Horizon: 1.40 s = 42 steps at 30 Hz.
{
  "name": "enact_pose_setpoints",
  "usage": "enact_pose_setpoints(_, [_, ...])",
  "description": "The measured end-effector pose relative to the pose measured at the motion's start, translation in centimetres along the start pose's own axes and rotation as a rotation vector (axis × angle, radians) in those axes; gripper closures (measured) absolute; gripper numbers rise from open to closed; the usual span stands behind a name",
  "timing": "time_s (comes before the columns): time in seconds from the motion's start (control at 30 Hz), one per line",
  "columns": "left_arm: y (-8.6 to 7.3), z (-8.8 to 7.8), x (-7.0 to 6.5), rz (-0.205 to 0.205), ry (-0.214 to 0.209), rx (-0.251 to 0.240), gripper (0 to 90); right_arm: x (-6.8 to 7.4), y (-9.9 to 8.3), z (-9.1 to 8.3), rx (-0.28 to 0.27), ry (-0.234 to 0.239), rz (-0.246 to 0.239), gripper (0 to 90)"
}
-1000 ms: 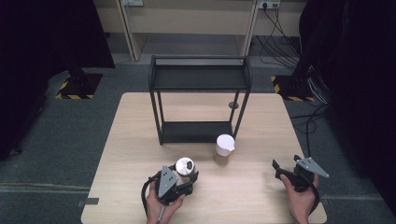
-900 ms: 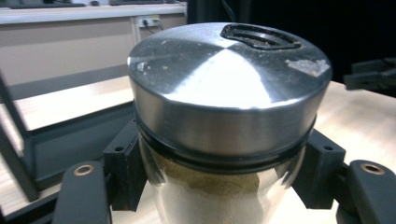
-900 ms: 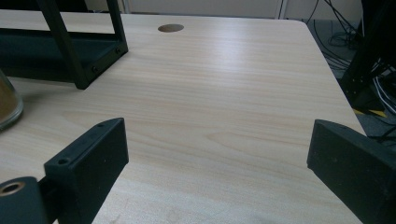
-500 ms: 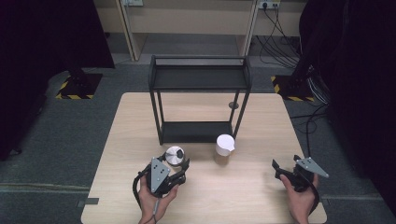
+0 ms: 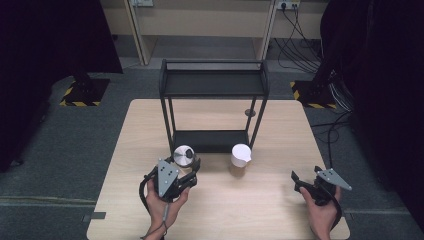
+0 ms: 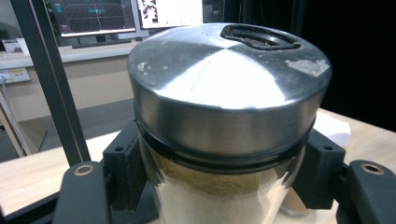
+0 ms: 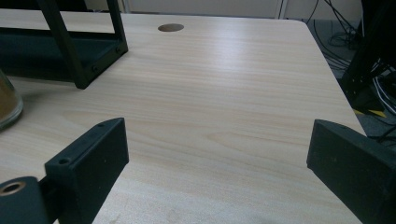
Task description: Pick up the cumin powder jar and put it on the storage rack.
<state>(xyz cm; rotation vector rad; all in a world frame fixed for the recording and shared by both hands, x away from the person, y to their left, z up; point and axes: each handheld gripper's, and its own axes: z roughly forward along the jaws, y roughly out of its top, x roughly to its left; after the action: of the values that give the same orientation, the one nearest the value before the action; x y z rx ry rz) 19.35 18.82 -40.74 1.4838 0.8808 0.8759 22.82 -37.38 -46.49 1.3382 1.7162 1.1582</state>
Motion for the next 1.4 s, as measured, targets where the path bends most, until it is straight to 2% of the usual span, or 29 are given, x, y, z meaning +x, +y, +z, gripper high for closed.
enact_pose_setpoints(0.43, [3.3,0.6,1.0,0.009,0.051,-0.051,31.2,0.0,0.0,0.0,0.003,0.0,0.002,5.8])
enact_pose_setpoints(0.77, [5.3,1.0,1.7,0.027,0.065,-0.056,31.2,0.0,0.1,0.0,0.004,0.0,-0.002,5.8])
enact_pose_setpoints(0.83, [5.9,1.1,1.8,0.044,0.066,-0.054,31.2,0.0,0.1,0.0,0.003,0.002,-0.001,5.8])
enact_pose_setpoints(1.07, [7.4,1.8,2.0,0.066,0.066,-0.045,31.2,-0.1,0.2,0.1,0.011,0.004,0.001,5.8])
enact_pose_setpoints(1.4, [8.9,2.6,2.2,0.062,0.076,-0.043,31.2,-0.1,0.1,0.1,0.008,0.006,0.003,5.8])
